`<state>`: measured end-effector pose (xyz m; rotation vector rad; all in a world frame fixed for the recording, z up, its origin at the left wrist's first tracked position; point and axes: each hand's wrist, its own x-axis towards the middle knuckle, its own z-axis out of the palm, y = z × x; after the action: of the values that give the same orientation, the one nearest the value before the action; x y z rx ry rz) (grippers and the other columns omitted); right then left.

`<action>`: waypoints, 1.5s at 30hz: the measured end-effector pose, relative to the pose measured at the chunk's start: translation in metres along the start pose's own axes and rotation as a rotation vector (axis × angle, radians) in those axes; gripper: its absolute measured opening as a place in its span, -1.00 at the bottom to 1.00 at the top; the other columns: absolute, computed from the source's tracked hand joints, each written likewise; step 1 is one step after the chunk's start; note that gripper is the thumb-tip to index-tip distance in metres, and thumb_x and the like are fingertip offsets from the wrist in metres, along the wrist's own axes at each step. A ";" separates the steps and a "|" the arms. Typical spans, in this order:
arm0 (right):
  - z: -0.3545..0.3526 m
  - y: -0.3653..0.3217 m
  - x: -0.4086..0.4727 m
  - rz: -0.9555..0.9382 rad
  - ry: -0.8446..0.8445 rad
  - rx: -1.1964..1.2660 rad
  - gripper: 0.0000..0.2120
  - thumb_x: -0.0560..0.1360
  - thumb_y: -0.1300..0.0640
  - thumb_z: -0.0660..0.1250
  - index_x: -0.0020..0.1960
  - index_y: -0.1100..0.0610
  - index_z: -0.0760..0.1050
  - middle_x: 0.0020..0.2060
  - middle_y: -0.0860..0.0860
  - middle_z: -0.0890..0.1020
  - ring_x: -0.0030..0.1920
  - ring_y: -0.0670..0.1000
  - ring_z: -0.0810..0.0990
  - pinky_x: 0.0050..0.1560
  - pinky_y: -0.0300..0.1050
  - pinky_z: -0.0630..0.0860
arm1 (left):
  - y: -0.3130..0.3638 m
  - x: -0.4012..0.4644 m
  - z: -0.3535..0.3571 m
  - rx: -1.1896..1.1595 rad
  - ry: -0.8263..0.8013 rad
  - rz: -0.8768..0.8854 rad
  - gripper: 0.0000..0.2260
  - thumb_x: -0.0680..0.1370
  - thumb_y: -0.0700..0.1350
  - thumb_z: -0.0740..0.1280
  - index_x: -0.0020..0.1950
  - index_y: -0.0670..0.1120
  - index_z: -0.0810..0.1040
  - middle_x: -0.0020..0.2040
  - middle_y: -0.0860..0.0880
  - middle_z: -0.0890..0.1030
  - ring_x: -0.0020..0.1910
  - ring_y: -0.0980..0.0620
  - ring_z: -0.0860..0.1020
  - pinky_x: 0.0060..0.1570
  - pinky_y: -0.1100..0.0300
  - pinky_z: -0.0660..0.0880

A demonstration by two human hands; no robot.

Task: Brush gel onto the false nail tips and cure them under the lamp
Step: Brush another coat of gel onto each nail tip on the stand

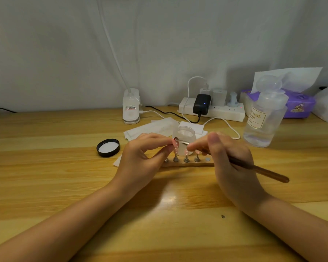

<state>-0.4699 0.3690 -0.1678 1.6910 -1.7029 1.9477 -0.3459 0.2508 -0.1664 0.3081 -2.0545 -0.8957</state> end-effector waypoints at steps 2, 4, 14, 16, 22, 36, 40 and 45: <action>-0.001 0.000 -0.001 -0.010 0.022 0.005 -0.58 0.55 0.04 0.02 -0.29 0.08 0.58 -0.35 -0.04 0.62 -0.25 -0.06 0.58 -0.11 -0.02 0.46 | 0.000 0.000 0.000 -0.004 0.000 -0.006 -0.76 0.42 -0.27 0.41 -0.02 0.05 0.61 -0.13 0.14 0.63 -0.08 0.10 0.57 -0.08 0.19 0.50; -0.002 -0.001 0.000 -0.028 0.052 0.033 -0.56 0.55 0.06 0.00 -0.32 0.11 0.56 -0.39 -0.02 0.60 -0.28 -0.05 0.57 -0.14 -0.05 0.46 | 0.000 0.000 0.000 -0.015 -0.003 -0.007 -0.76 0.43 -0.28 0.40 0.00 0.02 0.61 -0.13 0.11 0.63 -0.09 0.07 0.56 -0.09 0.16 0.50; -0.001 -0.001 -0.001 -0.091 0.056 -0.065 -0.61 0.55 0.07 0.02 -0.33 0.01 0.53 -0.40 -0.16 0.58 -0.28 -0.17 0.56 -0.11 0.06 0.44 | 0.000 -0.001 0.000 -0.003 -0.023 0.011 -0.75 0.44 -0.31 0.39 0.03 -0.02 0.60 -0.13 0.05 0.62 -0.09 0.01 0.54 -0.10 0.04 0.48; -0.001 -0.002 0.000 -0.111 0.055 -0.077 -0.62 0.55 0.09 0.02 -0.29 0.01 0.53 -0.37 -0.15 0.58 -0.26 -0.15 0.56 -0.14 0.10 0.46 | 0.001 -0.001 0.000 0.000 -0.021 0.006 -0.76 0.44 -0.29 0.39 0.02 -0.01 0.61 -0.14 0.06 0.62 -0.09 0.03 0.53 -0.11 0.05 0.48; -0.001 0.001 0.001 -0.157 0.008 -0.146 -0.64 0.57 0.05 0.04 -0.24 0.01 0.55 -0.33 -0.21 0.57 -0.24 -0.18 0.55 -0.10 0.03 0.44 | 0.002 -0.001 0.000 0.013 -0.012 0.003 -0.78 0.43 -0.27 0.40 0.01 -0.01 0.61 -0.14 0.05 0.62 -0.09 0.04 0.54 -0.08 0.07 0.48; -0.004 0.001 0.001 -0.136 0.061 -0.112 -0.62 0.56 0.08 0.02 -0.30 -0.02 0.52 -0.39 -0.12 0.59 -0.28 -0.12 0.57 -0.13 0.10 0.44 | 0.004 -0.002 0.000 0.012 -0.007 -0.010 -0.80 0.43 -0.27 0.40 0.01 -0.05 0.62 -0.15 0.04 0.62 -0.09 0.04 0.55 -0.07 0.10 0.48; -0.002 -0.001 0.002 -0.157 0.010 -0.129 -0.66 0.56 0.07 0.07 -0.19 0.07 0.60 -0.32 -0.08 0.62 -0.24 -0.01 0.59 -0.18 0.19 0.46 | 0.004 -0.001 0.000 0.023 -0.010 -0.007 -0.82 0.42 -0.26 0.41 -0.03 -0.04 0.63 -0.15 0.05 0.63 -0.09 0.06 0.55 -0.06 0.11 0.48; -0.005 0.000 0.001 -0.057 0.063 -0.081 -0.60 0.55 0.01 0.04 -0.31 0.00 0.55 -0.41 -0.08 0.60 -0.29 -0.10 0.57 -0.12 0.10 0.46 | 0.004 -0.001 -0.002 -0.009 0.006 -0.009 -0.84 0.41 -0.14 0.39 -0.04 0.03 0.63 -0.14 0.10 0.62 -0.09 0.05 0.55 -0.07 0.11 0.50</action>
<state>-0.4740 0.3723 -0.1664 1.6146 -1.6693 1.8606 -0.3434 0.2530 -0.1637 0.3147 -2.0441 -0.9082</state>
